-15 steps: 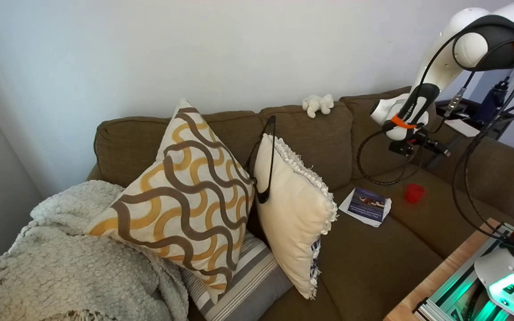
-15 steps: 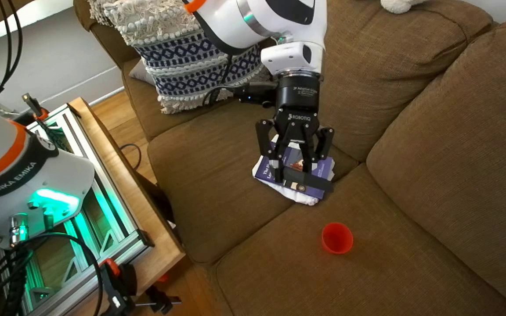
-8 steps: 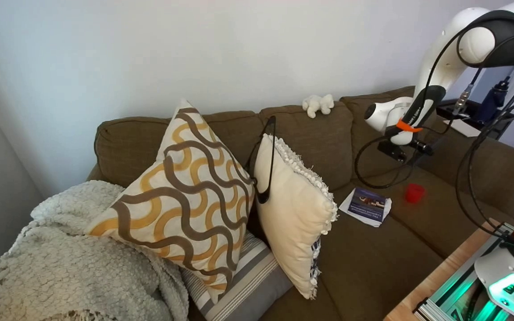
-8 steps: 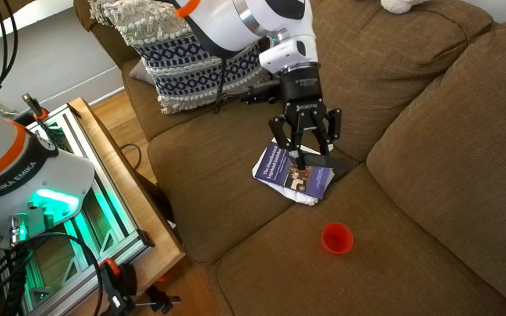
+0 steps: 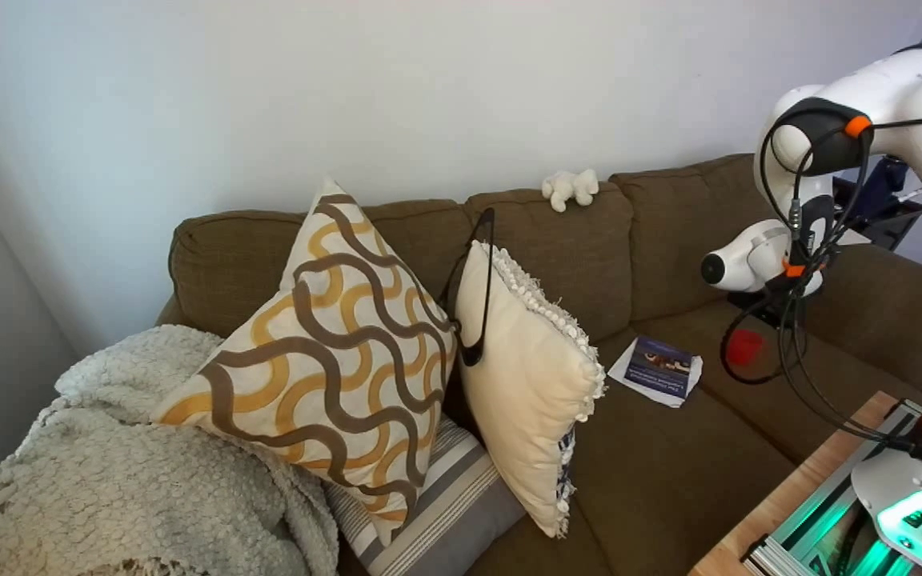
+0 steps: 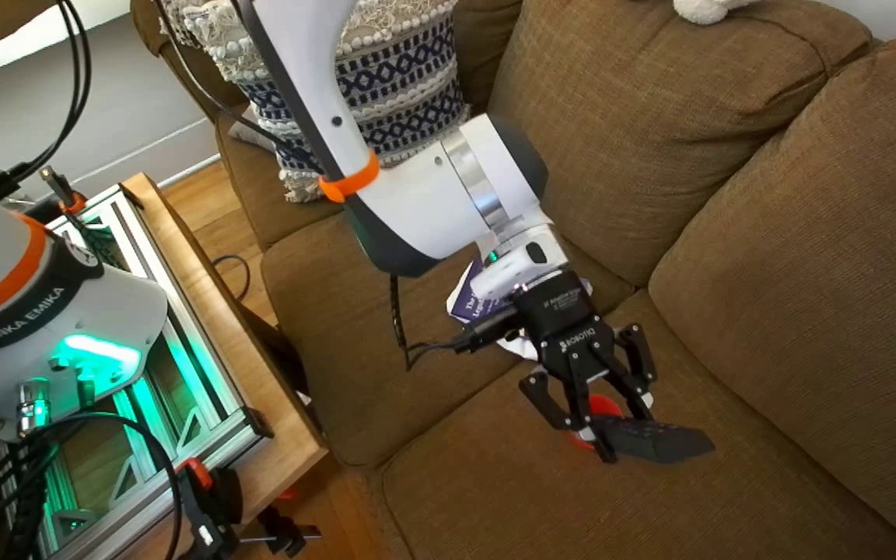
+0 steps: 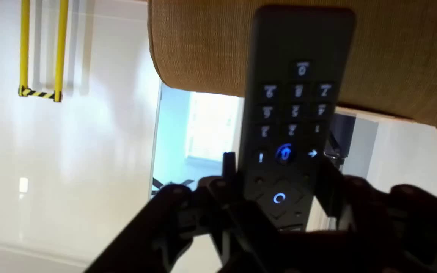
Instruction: Put the black remote in the red cup
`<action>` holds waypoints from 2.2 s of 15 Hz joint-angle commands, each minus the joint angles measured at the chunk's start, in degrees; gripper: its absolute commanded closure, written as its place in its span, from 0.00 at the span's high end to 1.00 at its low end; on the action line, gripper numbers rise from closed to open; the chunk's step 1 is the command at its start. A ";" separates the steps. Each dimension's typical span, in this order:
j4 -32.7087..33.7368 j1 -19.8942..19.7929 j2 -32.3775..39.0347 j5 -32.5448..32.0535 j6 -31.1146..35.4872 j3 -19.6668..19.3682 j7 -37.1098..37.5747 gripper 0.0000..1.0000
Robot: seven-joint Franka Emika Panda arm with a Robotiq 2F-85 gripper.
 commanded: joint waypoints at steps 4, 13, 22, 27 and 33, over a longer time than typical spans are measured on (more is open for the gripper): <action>8.12 -3.97 3.28 1.83 -7.36 5.27 -0.84 0.51; 20.93 -3.48 16.97 22.78 -4.60 5.42 -0.66 0.26; 24.05 -8.58 19.66 22.61 5.37 6.07 0.56 0.26; 24.19 -9.68 20.71 21.93 5.50 6.50 1.52 0.26; 28.76 -8.32 25.50 26.94 5.64 4.02 0.81 0.26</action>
